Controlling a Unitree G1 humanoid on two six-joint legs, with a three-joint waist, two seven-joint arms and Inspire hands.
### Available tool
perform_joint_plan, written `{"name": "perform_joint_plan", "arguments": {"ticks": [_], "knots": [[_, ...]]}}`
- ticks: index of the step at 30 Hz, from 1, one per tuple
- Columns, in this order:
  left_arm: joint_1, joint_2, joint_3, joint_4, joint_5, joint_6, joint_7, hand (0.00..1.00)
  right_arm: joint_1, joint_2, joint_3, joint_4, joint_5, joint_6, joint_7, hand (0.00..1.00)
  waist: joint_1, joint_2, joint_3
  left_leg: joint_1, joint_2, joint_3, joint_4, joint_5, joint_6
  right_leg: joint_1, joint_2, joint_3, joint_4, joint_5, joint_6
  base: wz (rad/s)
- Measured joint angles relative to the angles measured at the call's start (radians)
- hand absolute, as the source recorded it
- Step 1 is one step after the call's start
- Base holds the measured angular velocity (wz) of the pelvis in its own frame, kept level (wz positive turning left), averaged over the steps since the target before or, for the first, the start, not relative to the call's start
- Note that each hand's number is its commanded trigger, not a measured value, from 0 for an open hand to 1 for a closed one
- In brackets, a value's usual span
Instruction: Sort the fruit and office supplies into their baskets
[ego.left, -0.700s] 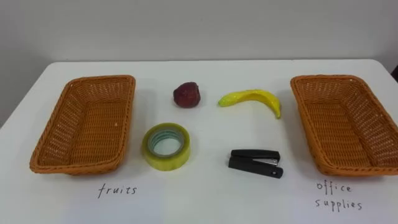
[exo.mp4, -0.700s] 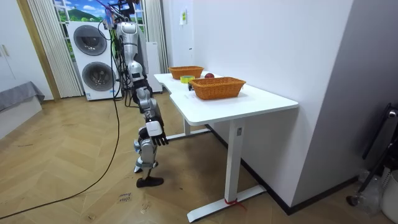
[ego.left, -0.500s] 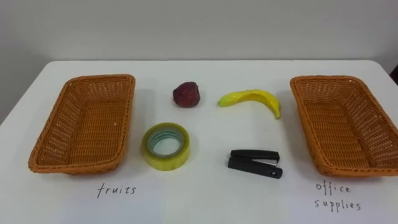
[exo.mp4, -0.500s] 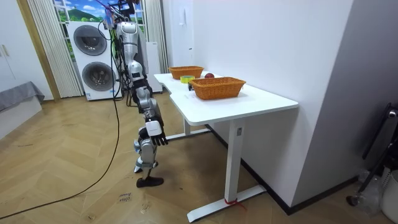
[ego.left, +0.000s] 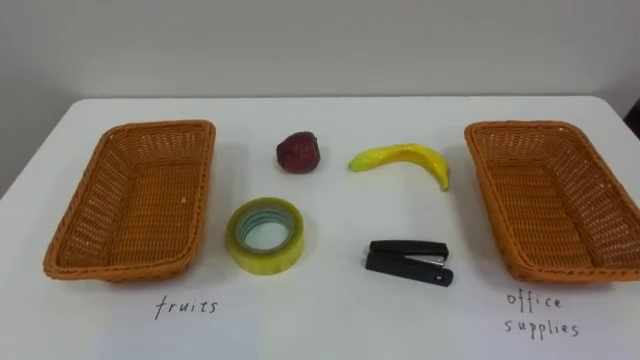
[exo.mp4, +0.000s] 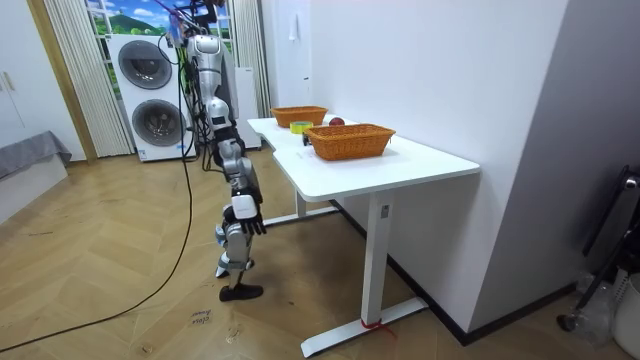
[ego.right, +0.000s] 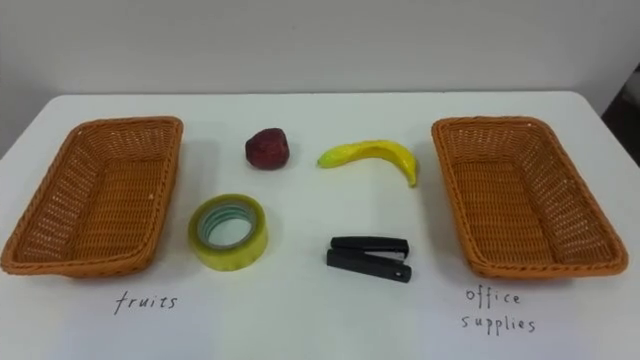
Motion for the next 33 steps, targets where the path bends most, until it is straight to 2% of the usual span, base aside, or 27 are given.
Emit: {"name": "perform_joint_plan", "arguments": {"ticks": [5,7,11,15,19,23,26,29,33], "knots": [[0.007,0.003,0.007,0.000,0.001,0.026,0.006,0.00,0.011,0.002,-0.056,-0.001,0.056,0.025,-0.047,0.00,-0.013,0.001,0.0008,-0.002,0.001,-0.002,0.000,-0.006,0.000,-0.001,0.002,0.000,-0.001,-0.001,0.000,0.00],[0.026,0.004,0.015,0.000,0.006,0.036,0.008,0.00,0.031,0.001,-0.079,-0.004,0.125,0.034,-0.066,0.00,-0.026,0.000,0.0005,-0.001,0.001,0.000,-0.004,-0.006,0.000,-0.002,0.002,0.000,-0.001,-0.001,0.000,0.00],[0.029,0.008,0.047,0.000,0.006,0.037,0.009,0.00,0.082,-0.004,-0.124,-0.004,0.189,0.038,-0.080,0.00,-0.038,-0.003,-0.0004,-0.003,0.002,0.006,-0.008,-0.006,0.000,-0.009,0.002,0.001,0.001,-0.001,0.000,-0.01],[0.028,0.008,0.060,0.001,0.002,0.037,0.009,0.00,0.097,-0.005,-0.172,-0.003,0.222,0.044,-0.104,0.00,-0.053,-0.007,-0.0009,0.000,0.004,0.026,-0.010,-0.006,0.000,-0.015,0.004,0.016,0.003,-0.001,0.000,-0.13],[0.027,0.010,0.080,0.000,0.000,0.035,0.009,0.00,0.098,-0.005,-0.241,-0.005,0.227,0.044,-0.127,0.00,-0.080,-0.021,-0.0014,0.000,0.006,0.033,-0.010,-0.009,-0.001,-0.022,0.006,0.030,0.007,-0.001,0.000,-0.10],[0.030,0.012,0.099,-0.012,-0.001,0.034,0.009,0.00,0.099,-0.005,-0.302,-0.030,0.258,0.043,-0.199,0.00,-0.080,-0.034,-0.0016,0.001,0.007,0.051,-0.007,-0.010,0.000,-0.032,0.008,0.049,0.019,-0.001,0.000,-0.14],[0.035,0.017,0.099,-0.012,-0.001,0.032,0.009,0.00,0.102,-0.007,-0.357,-0.088,0.304,0.043,-0.267,0.00,-0.087,-0.036,-0.0016,0.002,0.006,0.055,-0.008,-0.012,0.002,-0.034,0.008,0.055,0.018,0.001,0.002,-0.04],[0.067,0.021,0.107,-0.055,0.001,0.031,0.014,0.00,0.119,-0.007,-0.402,-0.194,0.350,0.040,-0.336,0.00,-0.095,-0.035,-0.0016,0.001,0.005,0.057,-0.009,-0.013,0.004,-0.035,0.008,0.055,0.018,0.003,0.004,0.00],[0.111,0.021,0.120,-0.109,-0.001,0.014,0.015,0.00,0.119,-0.011,-0.438,-0.298,0.411,0.005,-0.430,0.00,-0.104,-0.035,-0.0022,-0.004,0.005,0.061,-0.009,-0.013,0.004,-0.044,0.007,0.056,0.020,0.003,0.004,0.00]]}}
